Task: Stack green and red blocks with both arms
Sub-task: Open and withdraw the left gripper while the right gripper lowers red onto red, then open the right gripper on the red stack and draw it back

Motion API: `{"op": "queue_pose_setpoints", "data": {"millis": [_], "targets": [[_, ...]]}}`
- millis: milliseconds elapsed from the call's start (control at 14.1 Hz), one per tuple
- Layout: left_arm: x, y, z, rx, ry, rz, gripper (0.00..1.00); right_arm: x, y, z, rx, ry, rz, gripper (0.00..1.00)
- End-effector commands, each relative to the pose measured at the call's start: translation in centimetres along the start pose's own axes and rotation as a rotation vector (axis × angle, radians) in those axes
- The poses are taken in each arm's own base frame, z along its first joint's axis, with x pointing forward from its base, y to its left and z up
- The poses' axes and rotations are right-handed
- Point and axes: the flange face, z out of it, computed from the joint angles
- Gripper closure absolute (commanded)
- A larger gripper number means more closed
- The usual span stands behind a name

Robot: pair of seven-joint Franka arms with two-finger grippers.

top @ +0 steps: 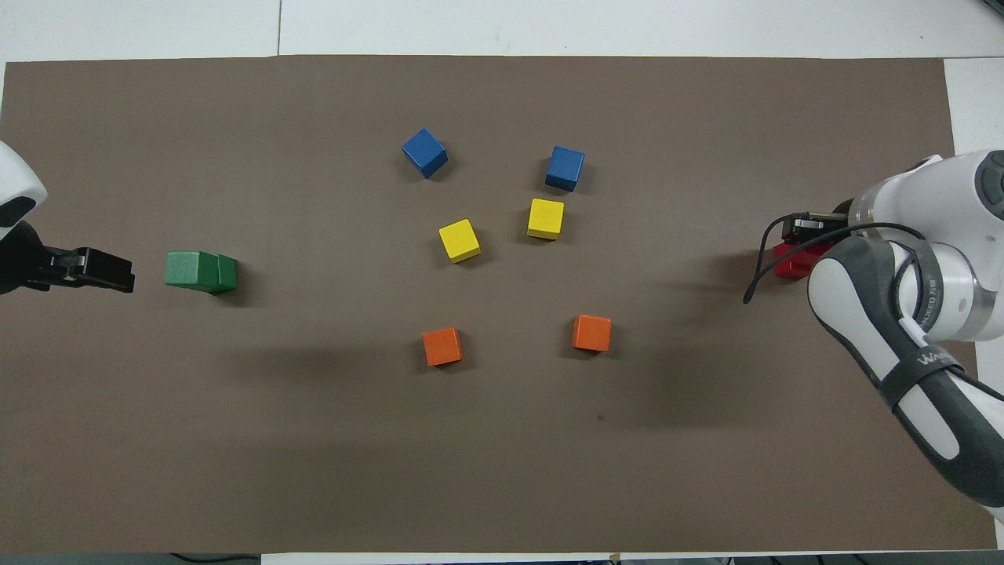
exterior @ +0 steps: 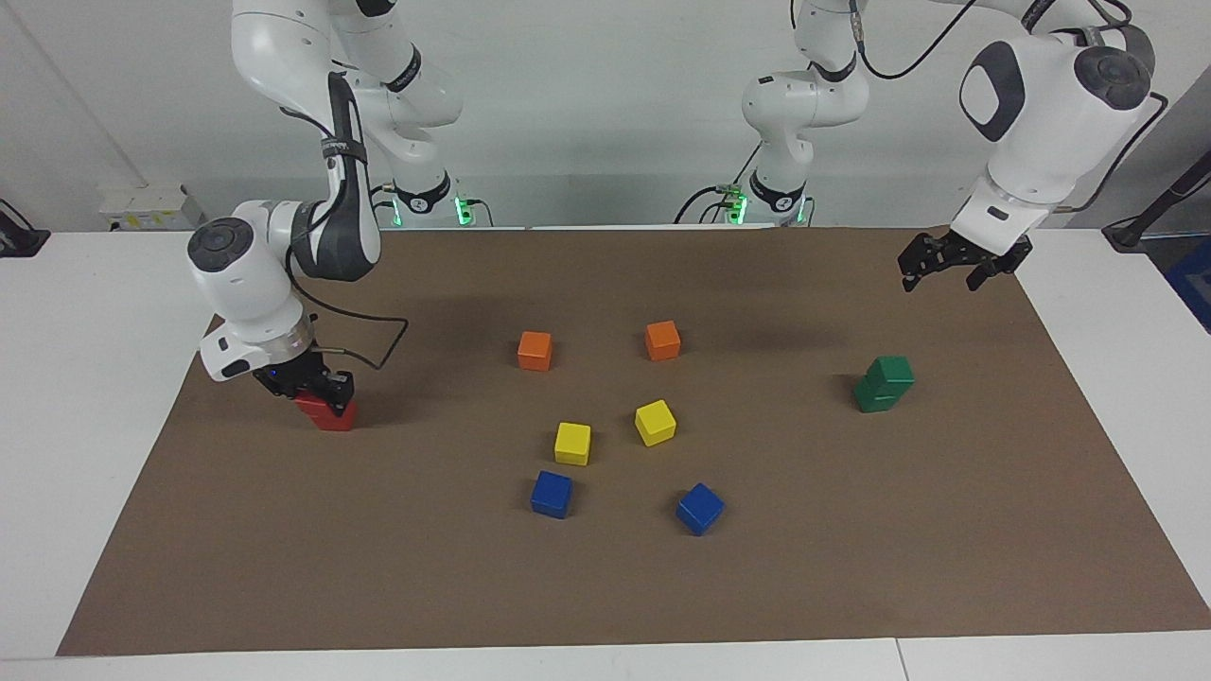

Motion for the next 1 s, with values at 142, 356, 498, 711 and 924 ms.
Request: {"op": "queue_pose_setpoints", "data": {"millis": [142,356,498,711,924], "targets": [[-0.5,-0.8,0.3,-0.02,-0.013,-0.022,0.0,-1.6,0.4,0.3,0.025,0.052,-0.018,1.0],[0.5,-0.9,-1.2,-0.019,0.002,-0.022,0.0,-1.8,0.9,0.7,0.025,0.069,-0.027,1.0],[1.2,-1.2,-2.8,-0.028,0.015,-0.029,0.0,-1.9,1.0,0.8,0.024,0.069,-0.041,1.0],[1.6,-1.0,-3.7,-0.044,0.04,-0.03,0.0,-1.9,1.5,0.9,0.023,0.066,-0.029,1.0],[1.5,0.8,-4.5,-0.038,0.06,0.001,0.0,-1.9,1.6,0.9,0.023,0.064,-0.02,1.0]]}}
